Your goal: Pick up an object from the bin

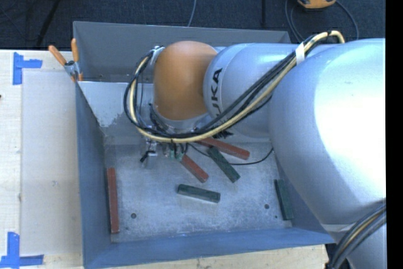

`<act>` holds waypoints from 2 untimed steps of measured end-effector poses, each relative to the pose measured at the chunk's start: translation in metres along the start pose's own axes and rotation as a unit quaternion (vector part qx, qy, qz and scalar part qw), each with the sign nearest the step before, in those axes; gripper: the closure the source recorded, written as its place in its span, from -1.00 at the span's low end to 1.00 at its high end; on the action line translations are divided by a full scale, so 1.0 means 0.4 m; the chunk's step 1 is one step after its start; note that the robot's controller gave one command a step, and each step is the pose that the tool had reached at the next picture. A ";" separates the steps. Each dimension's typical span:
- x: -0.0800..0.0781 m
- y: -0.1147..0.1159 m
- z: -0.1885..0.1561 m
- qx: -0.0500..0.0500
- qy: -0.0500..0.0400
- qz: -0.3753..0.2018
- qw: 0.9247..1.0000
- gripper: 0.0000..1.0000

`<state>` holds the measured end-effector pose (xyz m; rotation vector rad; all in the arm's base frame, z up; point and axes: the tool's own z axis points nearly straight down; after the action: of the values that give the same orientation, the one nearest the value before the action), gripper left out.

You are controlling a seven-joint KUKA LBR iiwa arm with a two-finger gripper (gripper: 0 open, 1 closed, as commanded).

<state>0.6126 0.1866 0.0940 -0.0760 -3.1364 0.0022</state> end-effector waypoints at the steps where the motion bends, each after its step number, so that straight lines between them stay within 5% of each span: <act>1: 0.029 -0.061 -0.045 0.000 -0.001 -0.240 0.971 -1.00; 2: 0.028 -0.061 -0.045 -0.001 -0.002 -0.239 0.971 -1.00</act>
Offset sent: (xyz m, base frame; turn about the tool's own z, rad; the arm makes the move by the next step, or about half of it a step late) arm 0.0000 0.0000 0.0000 0.0000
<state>0.6002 0.1629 0.1121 0.6761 -3.0670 -0.0012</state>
